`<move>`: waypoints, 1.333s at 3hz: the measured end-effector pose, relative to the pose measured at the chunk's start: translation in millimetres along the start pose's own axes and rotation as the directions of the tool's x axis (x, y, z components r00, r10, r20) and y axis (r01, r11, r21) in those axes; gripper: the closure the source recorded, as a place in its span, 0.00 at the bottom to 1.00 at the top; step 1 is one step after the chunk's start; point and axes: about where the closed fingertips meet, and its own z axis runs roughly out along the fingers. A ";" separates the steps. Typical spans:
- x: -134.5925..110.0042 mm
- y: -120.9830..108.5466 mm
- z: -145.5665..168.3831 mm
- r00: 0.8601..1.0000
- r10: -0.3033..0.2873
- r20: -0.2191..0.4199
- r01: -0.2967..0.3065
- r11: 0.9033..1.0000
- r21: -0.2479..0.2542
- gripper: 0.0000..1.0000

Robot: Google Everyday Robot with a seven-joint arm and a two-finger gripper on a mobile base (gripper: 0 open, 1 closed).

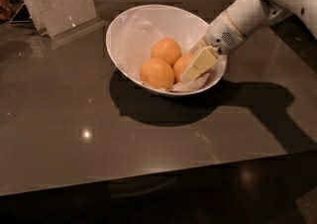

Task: Pick orange from white bowl

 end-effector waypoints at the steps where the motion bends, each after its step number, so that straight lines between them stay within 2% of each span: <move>1: 2.9 1.8 4.3 1.000 0.010 -0.004 -0.010 1.000 -0.008 0.25; 2: 3.4 1.9 4.9 1.000 0.011 -0.004 -0.011 1.000 -0.009 0.25; 4: 18.4 -0.7 22.7 0.998 0.054 -0.030 -0.055 0.997 -0.052 0.26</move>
Offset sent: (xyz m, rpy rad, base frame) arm -0.0073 -0.0017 -0.0203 -0.0073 0.0661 -0.0071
